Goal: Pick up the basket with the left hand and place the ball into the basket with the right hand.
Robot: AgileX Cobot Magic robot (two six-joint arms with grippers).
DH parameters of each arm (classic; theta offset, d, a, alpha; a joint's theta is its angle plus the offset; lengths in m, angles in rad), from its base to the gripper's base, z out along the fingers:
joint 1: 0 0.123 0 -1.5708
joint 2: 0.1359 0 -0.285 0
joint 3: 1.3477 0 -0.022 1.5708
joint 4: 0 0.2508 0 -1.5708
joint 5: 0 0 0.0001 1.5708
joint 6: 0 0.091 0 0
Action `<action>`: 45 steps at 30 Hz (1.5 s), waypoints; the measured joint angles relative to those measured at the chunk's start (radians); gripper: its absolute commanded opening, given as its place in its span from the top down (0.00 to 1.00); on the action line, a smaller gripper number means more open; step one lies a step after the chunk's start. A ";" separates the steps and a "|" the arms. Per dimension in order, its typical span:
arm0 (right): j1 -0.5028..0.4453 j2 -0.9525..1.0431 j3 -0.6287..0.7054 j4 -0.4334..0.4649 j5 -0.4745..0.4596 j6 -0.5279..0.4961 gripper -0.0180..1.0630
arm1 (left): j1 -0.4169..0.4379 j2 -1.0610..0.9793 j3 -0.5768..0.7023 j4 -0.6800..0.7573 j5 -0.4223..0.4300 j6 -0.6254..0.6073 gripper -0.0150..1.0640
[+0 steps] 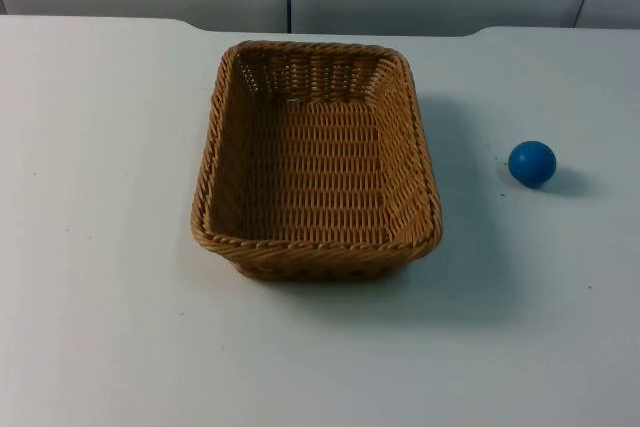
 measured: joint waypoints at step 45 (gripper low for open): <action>0.013 0.000 0.000 0.000 0.000 0.024 0.02 | -0.312 1.490 -0.417 -0.831 -0.641 0.604 0.01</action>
